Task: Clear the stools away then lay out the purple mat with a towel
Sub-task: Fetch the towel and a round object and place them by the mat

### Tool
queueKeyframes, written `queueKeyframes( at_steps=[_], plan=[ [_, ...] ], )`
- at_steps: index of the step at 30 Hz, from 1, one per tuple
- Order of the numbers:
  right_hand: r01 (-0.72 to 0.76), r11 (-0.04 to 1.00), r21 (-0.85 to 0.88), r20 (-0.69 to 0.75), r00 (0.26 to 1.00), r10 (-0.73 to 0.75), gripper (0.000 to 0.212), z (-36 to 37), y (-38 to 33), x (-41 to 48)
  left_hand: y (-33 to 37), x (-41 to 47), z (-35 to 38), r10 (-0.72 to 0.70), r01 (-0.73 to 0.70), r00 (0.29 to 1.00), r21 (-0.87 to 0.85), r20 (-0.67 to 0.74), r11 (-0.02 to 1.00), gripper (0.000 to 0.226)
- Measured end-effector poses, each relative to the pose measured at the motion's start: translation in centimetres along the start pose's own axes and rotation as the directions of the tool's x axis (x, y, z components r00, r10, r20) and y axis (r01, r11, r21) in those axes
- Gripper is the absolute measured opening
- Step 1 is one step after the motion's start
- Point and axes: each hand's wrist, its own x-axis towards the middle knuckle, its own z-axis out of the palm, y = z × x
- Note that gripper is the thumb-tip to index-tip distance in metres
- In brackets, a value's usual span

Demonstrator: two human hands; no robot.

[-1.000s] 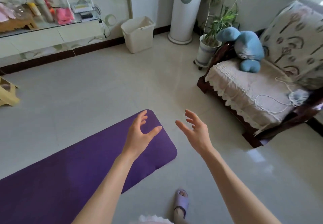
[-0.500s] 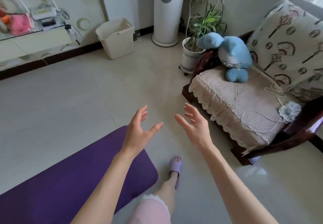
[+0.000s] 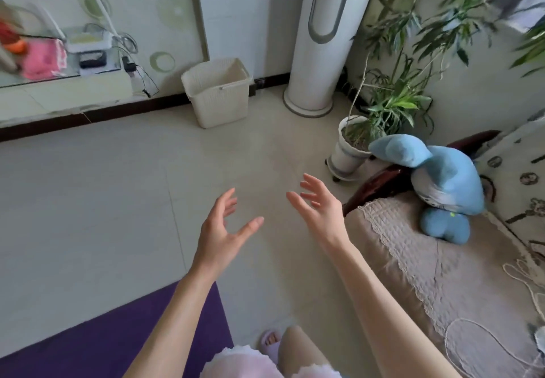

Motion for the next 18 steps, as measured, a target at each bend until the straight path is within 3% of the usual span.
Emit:
queueKeyframes(
  at_steps=[9, 13, 18],
  plan=[
    [0.079, 0.997, 0.014, 0.227, 0.971, -0.08, 0.05, 10.0, -6.9, 19.5, 0.3, 17.4, -5.7, -0.058, 0.045, 0.974, -0.063, -0.218, 0.997, 0.071],
    [0.123, 0.992, 0.006, 0.393, 0.912, -0.115, 0.049, 18.8, -12.7, 29.2, 1.0, 25.8, -12.5, -0.118, 0.094, 0.921, -0.081, -0.37, 0.992, 0.073],
    [0.203, 0.979, 0.014, 0.594, 0.786, -0.171, 0.05, 30.3, -18.6, 35.4, 0.2, 32.0, -21.1, -0.182, 0.121, 0.831, -0.15, -0.526, 0.981, 0.073]
  ],
)
